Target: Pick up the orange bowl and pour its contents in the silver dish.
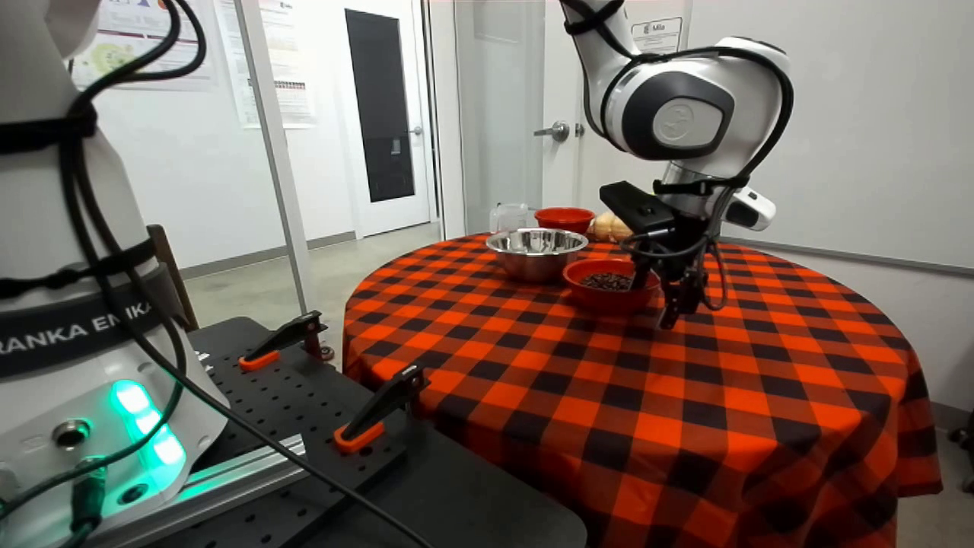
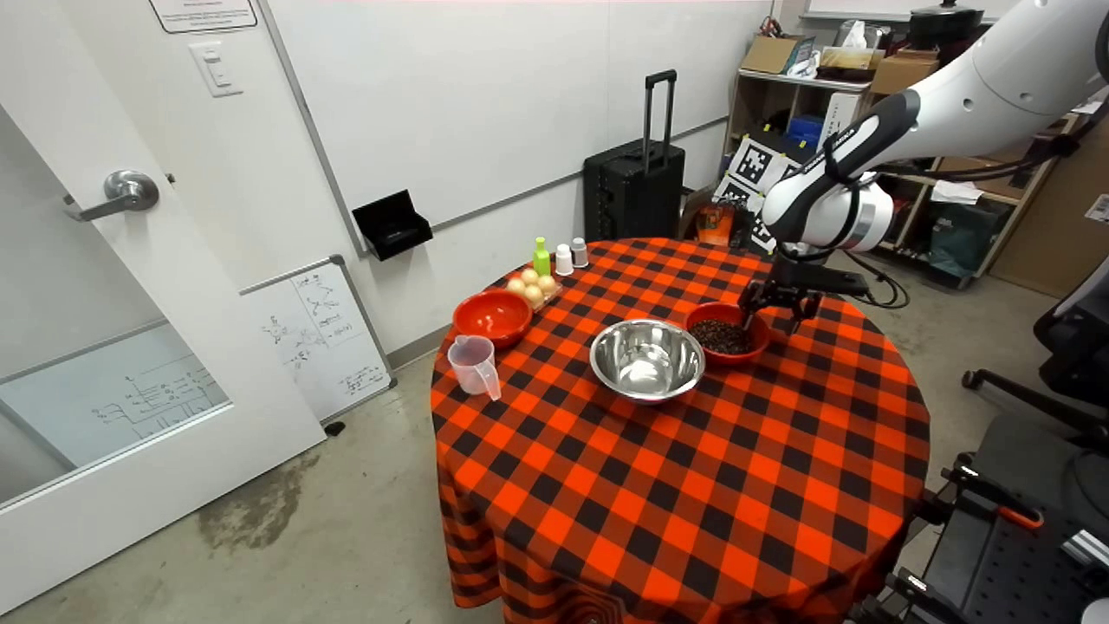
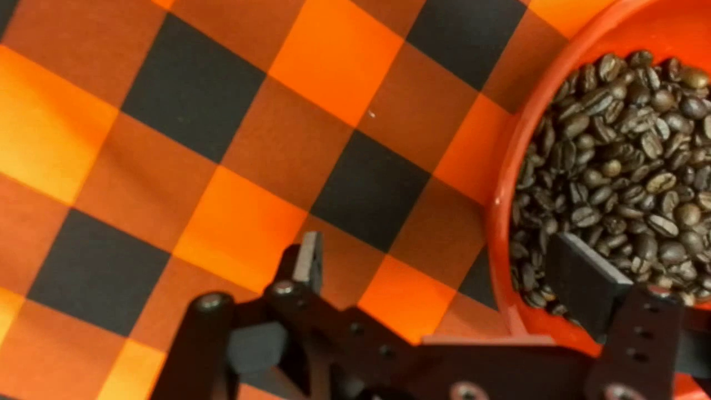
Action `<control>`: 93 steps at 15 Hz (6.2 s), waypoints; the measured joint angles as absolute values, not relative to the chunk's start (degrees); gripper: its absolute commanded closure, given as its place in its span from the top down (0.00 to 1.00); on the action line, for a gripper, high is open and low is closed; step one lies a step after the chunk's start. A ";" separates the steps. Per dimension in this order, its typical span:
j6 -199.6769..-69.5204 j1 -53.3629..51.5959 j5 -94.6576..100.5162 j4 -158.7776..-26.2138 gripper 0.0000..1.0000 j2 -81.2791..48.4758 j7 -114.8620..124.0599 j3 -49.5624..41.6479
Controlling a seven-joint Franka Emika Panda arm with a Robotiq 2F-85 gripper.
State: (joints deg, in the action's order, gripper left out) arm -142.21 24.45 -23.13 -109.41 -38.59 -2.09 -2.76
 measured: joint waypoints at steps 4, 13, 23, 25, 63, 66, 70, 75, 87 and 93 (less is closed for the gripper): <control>-142.22 24.41 -23.13 -108.01 1.00 -38.37 -2.09 -2.77; -142.22 21.25 -19.24 -107.63 1.00 -38.39 0.26 -6.30; -142.20 16.76 -12.07 -107.08 1.00 -38.97 3.29 -9.05; -142.17 16.56 -11.36 -107.10 1.00 -39.14 3.36 -9.42; -143.49 20.31 -24.33 -106.98 0.02 -38.76 1.95 -1.17; -144.40 20.49 -24.57 -107.01 0.02 -37.78 1.01 -1.04; -145.77 20.76 -24.57 -107.11 0.02 -36.05 -0.32 -1.05; -146.08 20.75 -24.09 -107.48 0.02 -33.08 -4.68 -1.05; -145.10 14.18 -11.36 -106.19 0.02 -25.15 -8.06 -1.74; -144.56 6.51 -0.39 -103.48 0.02 -25.38 -4.03 -2.88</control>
